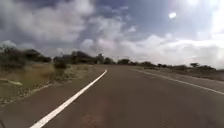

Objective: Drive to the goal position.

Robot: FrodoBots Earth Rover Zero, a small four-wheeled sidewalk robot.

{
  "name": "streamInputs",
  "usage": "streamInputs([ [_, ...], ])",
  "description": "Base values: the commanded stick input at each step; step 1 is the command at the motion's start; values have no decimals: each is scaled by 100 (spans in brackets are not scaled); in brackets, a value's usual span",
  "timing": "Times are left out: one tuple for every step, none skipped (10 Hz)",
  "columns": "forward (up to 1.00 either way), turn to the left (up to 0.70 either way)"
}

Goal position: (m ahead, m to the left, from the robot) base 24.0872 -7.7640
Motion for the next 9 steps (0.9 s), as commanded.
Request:
streamInputs([
  [100,0],
  [100,0],
  [100,0],
  [100,0],
  [100,0],
  [100,0],
  [100,0],
  [100,0],
  [100,0],
])
